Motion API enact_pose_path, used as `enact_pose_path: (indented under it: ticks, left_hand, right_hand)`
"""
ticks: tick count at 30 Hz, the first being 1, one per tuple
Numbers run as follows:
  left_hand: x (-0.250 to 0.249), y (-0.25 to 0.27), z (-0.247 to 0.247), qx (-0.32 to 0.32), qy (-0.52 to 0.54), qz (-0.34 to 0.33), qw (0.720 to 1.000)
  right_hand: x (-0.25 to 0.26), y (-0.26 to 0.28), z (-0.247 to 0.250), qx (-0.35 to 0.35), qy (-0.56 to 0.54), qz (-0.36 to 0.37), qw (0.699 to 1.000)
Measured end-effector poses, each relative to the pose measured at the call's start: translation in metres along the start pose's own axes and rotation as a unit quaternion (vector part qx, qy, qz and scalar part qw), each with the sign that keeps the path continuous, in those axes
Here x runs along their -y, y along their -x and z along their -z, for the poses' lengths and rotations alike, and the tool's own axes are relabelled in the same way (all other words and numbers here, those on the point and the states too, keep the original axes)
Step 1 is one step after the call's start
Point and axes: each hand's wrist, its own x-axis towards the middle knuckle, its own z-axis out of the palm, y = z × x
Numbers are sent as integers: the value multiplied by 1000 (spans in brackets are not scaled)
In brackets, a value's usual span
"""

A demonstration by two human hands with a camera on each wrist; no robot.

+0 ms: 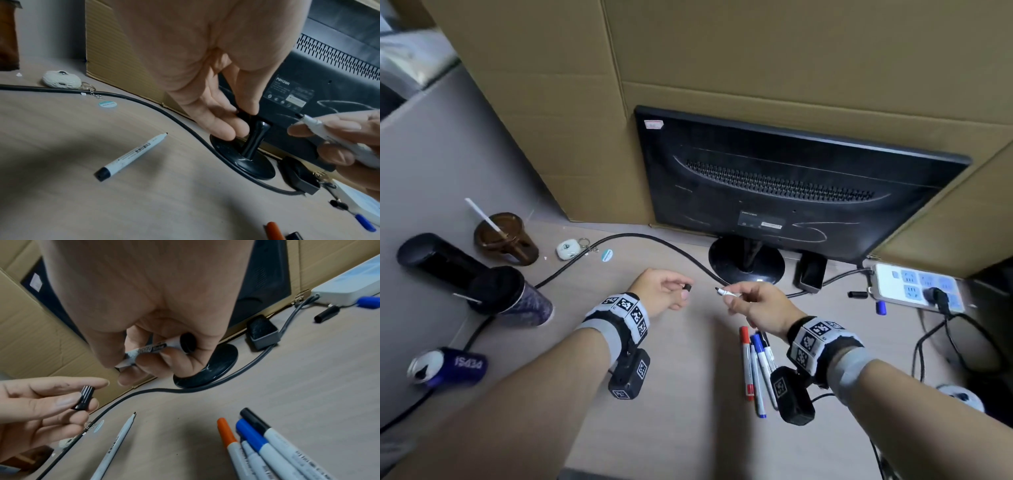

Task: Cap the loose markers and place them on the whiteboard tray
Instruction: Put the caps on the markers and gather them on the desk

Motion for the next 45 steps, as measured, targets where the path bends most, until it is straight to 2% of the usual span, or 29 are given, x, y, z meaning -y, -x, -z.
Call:
enact_pose_path:
  ticks: [5, 10, 13, 24, 28, 37, 43, 45]
  left_hand:
    - [-18, 11, -25, 3, 40, 15, 999]
    - [-33, 16, -43, -11, 105, 69, 992]
    - [-40, 20, -50, -6, 120, 75, 990]
    - [-57, 35, -62, 26, 115, 66, 991]
    - [-57, 35, -64, 50, 71, 50, 995]
    - [-59, 33, -61, 44, 45, 7, 998]
    - [-60, 35, -60, 35, 31, -3, 999]
    - [-62, 34, -58, 36, 11, -6, 999]
  right_hand:
    - [-11, 18, 19, 22, 16, -5, 1000]
    - [-13, 34, 31, 38, 43, -1, 998]
    - [-12, 39, 35, 41, 35, 9, 999]
    - [-11, 42, 40, 45, 50, 39, 997]
    - [-7, 42, 39, 46, 73, 65, 994]
    - [-3, 37, 37, 56, 76, 90, 991]
    - [-7, 32, 30, 47, 92, 87, 991]
    - [-7, 33, 28, 47, 64, 76, 994]
